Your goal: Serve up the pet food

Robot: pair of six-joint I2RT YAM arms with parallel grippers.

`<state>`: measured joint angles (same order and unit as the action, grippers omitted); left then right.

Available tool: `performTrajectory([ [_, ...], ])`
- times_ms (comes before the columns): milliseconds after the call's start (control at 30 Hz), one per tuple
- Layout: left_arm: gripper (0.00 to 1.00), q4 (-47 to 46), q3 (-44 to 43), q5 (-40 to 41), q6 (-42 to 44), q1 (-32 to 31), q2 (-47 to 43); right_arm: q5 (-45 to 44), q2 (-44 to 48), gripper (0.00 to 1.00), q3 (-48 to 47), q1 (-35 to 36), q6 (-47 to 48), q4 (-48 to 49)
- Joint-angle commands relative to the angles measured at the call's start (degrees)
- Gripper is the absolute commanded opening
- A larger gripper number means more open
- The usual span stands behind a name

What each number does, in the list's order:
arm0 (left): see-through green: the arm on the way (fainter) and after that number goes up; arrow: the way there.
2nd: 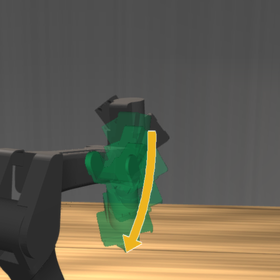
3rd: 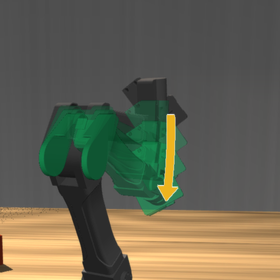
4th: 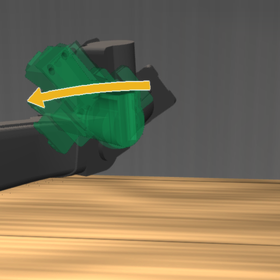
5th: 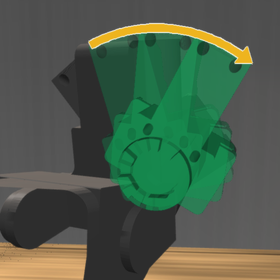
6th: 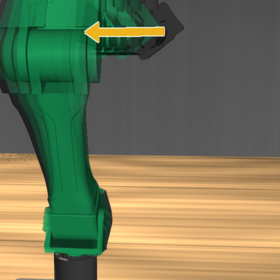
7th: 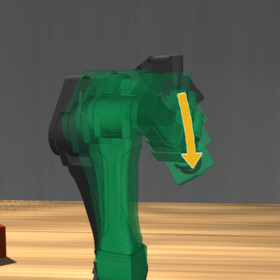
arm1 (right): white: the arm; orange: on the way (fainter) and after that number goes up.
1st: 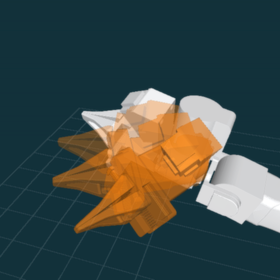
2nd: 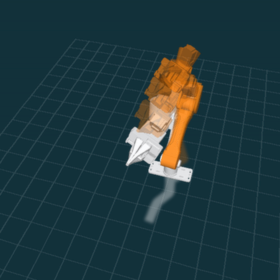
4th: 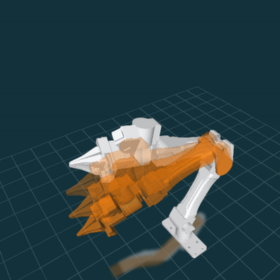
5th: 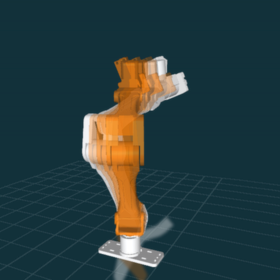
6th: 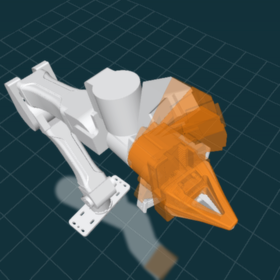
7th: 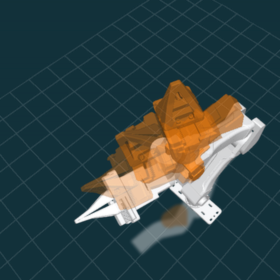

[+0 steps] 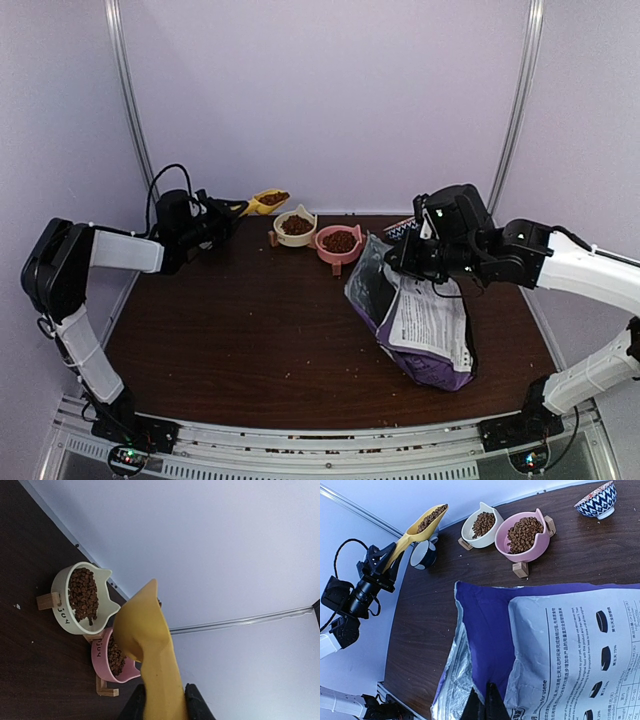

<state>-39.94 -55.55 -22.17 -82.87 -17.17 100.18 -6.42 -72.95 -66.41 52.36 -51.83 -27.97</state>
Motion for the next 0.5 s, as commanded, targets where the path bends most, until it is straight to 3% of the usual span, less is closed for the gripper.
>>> performTrajectory([
  [0, 0.0, 0.8, -5.1, -1.9, 4.0, 1.0, 2.9, 1.6, -0.6, 0.0, -2.4, -1.3, 0.3, 2.7],
  [467, 0.0, 10.1, -11.6, -1.2, 10.6, 1.1, 8.3, 4.2, -2.0, 0.0, -2.7, -3.5, 0.2, 3.0],
])
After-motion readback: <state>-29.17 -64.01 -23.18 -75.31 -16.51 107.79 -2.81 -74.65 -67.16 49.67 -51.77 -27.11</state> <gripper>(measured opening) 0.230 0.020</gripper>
